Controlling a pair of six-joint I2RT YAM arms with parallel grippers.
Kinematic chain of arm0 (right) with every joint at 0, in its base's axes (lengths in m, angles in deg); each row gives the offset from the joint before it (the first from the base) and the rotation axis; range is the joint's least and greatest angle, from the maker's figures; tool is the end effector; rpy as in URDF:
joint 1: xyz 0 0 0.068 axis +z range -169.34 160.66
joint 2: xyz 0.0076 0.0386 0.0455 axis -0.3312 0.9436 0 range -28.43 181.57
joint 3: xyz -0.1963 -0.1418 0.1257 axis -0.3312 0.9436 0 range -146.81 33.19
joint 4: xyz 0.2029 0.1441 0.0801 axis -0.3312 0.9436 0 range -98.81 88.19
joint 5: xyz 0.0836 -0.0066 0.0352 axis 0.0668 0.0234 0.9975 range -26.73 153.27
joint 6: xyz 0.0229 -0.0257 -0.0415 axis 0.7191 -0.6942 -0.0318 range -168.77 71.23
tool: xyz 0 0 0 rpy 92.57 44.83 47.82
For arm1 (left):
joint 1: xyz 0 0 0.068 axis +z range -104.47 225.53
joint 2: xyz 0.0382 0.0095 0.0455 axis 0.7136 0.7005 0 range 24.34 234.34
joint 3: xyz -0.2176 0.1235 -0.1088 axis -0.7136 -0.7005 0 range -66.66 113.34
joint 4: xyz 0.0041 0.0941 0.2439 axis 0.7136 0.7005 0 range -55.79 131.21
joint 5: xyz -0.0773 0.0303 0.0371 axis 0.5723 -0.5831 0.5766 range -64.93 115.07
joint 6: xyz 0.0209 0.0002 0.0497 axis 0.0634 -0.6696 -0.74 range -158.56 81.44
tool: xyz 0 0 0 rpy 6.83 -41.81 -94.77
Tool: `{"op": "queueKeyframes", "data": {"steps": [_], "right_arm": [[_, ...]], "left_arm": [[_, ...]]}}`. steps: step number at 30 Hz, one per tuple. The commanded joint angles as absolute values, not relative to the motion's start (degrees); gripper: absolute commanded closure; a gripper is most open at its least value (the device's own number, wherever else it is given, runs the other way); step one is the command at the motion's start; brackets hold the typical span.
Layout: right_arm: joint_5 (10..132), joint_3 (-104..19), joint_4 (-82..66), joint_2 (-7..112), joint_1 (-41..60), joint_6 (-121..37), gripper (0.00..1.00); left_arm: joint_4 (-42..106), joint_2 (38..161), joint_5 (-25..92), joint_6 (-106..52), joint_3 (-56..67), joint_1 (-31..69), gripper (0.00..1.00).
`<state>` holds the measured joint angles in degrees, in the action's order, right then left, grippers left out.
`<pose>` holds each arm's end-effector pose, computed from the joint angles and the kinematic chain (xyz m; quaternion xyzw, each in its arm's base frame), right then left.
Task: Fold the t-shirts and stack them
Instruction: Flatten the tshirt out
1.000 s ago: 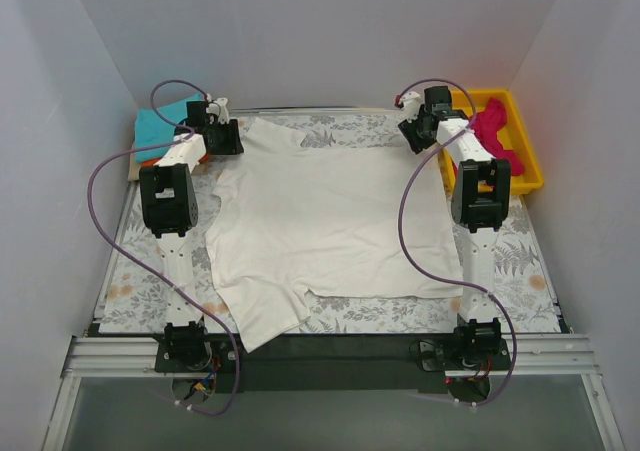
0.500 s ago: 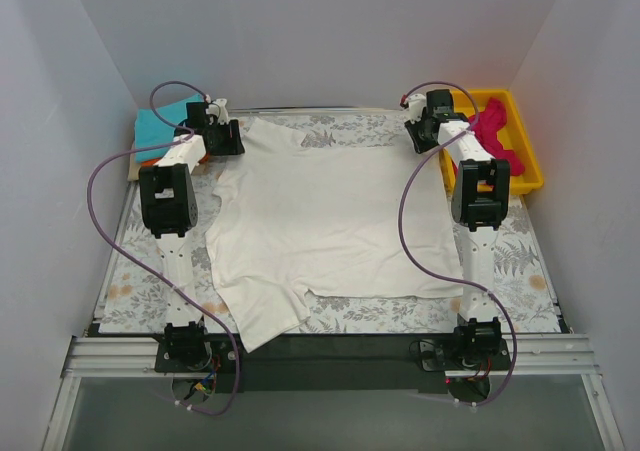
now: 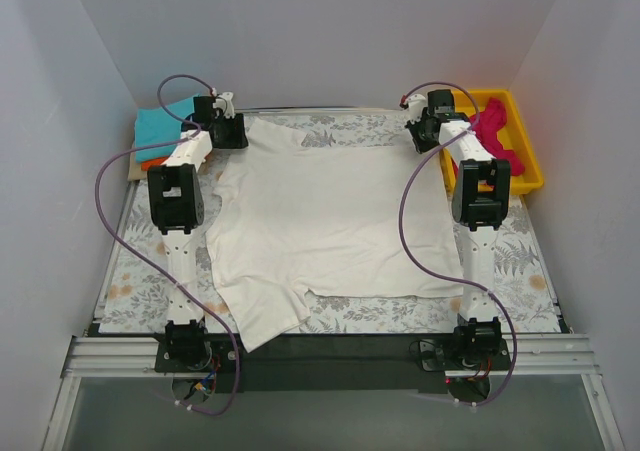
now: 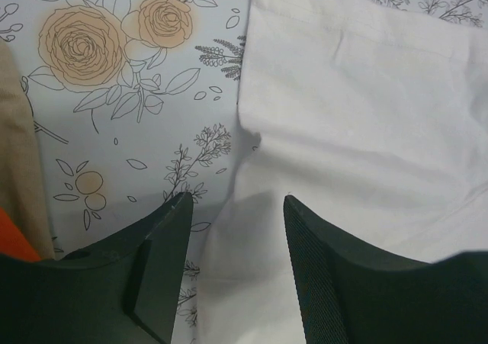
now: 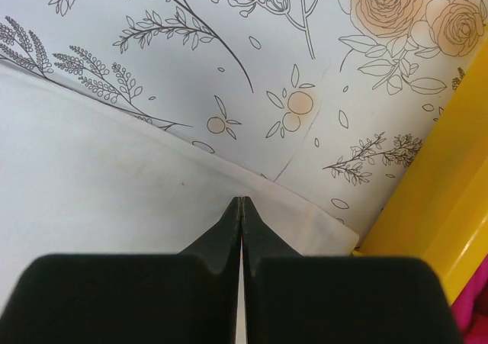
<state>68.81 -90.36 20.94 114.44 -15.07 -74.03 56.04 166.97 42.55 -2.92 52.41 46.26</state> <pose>0.5515 0.0446 0.1657 -0.2548 0.9006 -0.0191 0.3516 0.5543 -0.0036 0.1540 -0.2306 0.8868 -0.2466 0.3157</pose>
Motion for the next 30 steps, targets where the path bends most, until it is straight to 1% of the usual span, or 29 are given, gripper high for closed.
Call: {"op": "queueKeyframes", "data": {"steps": [1, 2, 4, 9, 10, 11, 12, 14, 17, 21, 26, 30], "right_arm": [[69.6, -89.95, 25.64, 116.68, -15.47, -74.87, 0.99], [69.69, -89.86, 25.55, 116.42, -15.56, -75.13, 0.99], [69.52, -89.77, 25.64, 116.06, -15.47, -75.66, 0.99], [69.16, -89.42, 25.64, 114.92, -15.47, -76.98, 0.99], [69.34, -89.33, 25.55, 114.57, -15.39, -77.33, 0.99], [69.25, -89.33, 25.64, 114.31, -15.47, -77.68, 0.99], [69.16, -89.42, 25.55, 114.04, -15.39, -77.86, 0.99], [68.55, -89.77, 25.55, 113.51, -15.39, -78.65, 0.99], [68.02, -90.3, 25.2, 112.9, -15.47, -79.09, 0.99], [67.93, -91.0, 24.15, 111.06, -15.65, -79.71, 0.99], [68.28, -91.27, 23.27, 108.33, -15.91, -80.67, 0.99], [68.72, -89.78, 23.18, 105.96, -16.26, -81.55, 0.99]], "left_arm": [[58.64, 168.4, 41.33, -3.23, 56.57, 46.32, 0.52], [58.73, 167.35, 41.07, -3.31, 54.83, 44.58, 0.53], [59.0, 165.77, 40.37, -3.84, 51.66, 44.48, 0.53], [61.45, 162.33, 40.46, -6.39, 46.2, 43.16, 0.61], [61.46, 162.24, 39.58, -6.91, 45.93, 42.9, 0.68], [61.02, 162.5, 37.84, -6.74, 46.11, 42.72, 0.77], [60.32, 163.03, 35.64, -6.39, 47.06, 42.72, 0.81], [59.44, 164.52, 32.39, -5.34, 50.05, 42.81, 1.0], [58.91, 166.1, 31.23, -4.63, 54.62, 43.16, 1.0], [56.55, 164.71, 32.01, -4.19, 56.48, 43.6, 1.0], [53.73, 160.49, 32.81, -5.25, 53.14, 43.95, 1.0], [51.54, 156.71, 35.61, -5.86, 46.84, 44.82, 1.0]]}}
